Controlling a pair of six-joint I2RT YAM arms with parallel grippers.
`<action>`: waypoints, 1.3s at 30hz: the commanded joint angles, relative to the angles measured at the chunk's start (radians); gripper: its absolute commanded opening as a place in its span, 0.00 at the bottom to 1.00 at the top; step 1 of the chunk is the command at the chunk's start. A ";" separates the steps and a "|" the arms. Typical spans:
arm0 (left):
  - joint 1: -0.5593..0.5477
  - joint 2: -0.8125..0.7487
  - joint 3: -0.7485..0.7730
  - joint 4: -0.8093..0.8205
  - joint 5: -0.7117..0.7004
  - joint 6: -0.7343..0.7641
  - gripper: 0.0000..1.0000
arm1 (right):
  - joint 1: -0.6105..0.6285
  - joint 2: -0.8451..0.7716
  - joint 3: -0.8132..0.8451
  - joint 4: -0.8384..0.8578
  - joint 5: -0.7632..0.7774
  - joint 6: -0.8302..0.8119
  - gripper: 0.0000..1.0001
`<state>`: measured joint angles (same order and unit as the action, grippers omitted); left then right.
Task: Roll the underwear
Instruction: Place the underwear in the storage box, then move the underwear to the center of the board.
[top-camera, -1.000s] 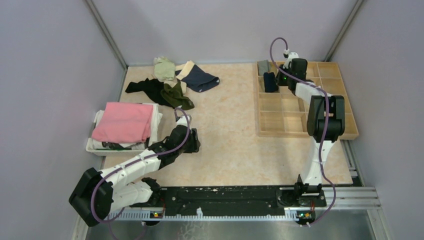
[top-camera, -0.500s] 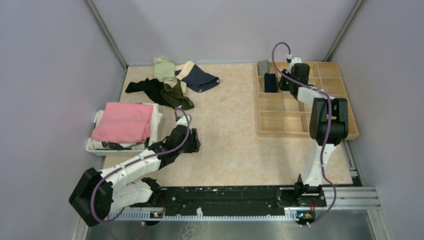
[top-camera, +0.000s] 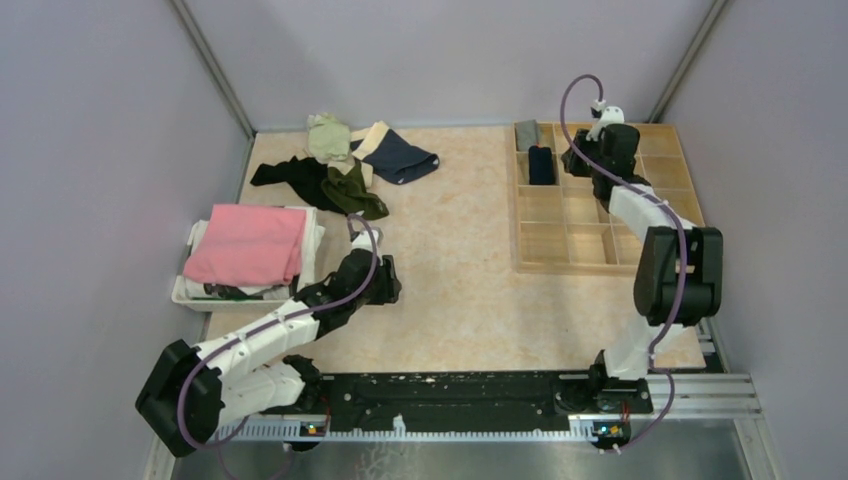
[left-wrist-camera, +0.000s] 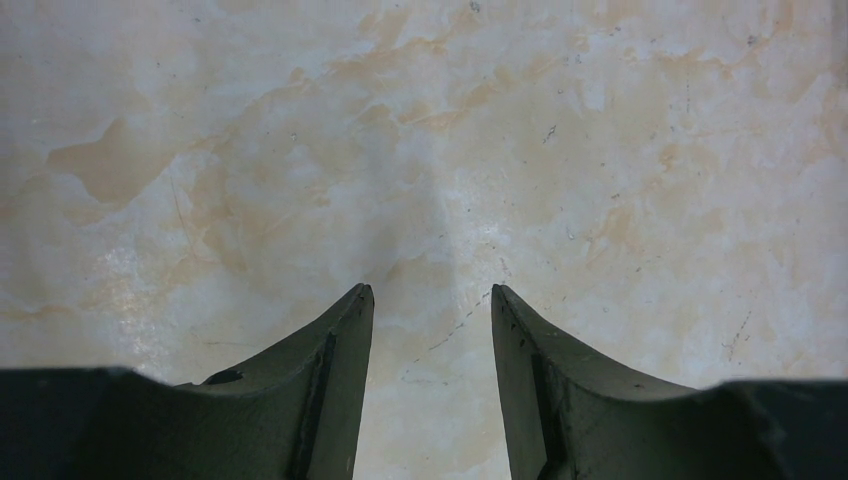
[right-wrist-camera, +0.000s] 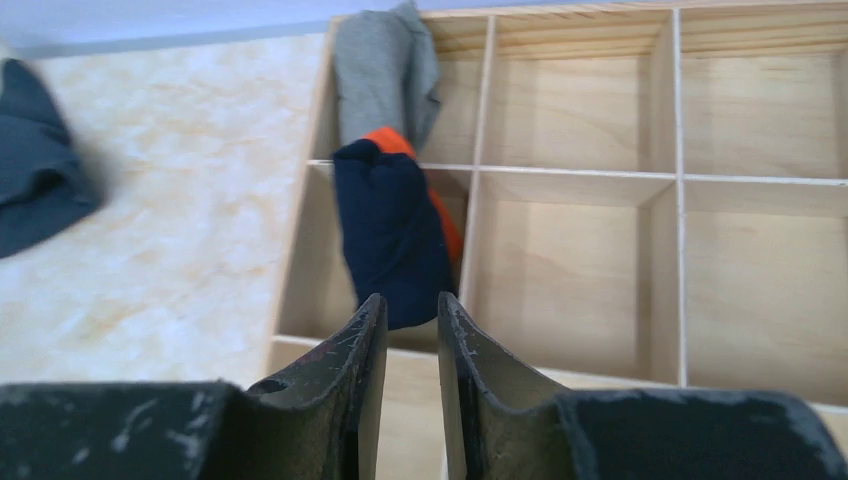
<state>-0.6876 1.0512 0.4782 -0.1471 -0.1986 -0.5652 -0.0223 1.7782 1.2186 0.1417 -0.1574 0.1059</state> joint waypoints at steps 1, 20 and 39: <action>0.005 -0.028 0.068 0.001 -0.010 0.010 0.54 | -0.013 -0.182 -0.055 0.023 -0.155 0.125 0.28; 0.132 0.044 0.483 -0.156 -0.125 0.086 0.63 | 0.184 -0.613 -0.408 0.000 -0.203 0.246 0.53; 0.180 -0.177 0.249 -0.216 0.011 0.002 0.65 | 0.402 0.451 0.469 0.091 -0.132 0.276 0.64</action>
<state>-0.5121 0.8951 0.7563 -0.3779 -0.2348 -0.5362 0.3729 2.1315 1.5425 0.1867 -0.2947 0.3244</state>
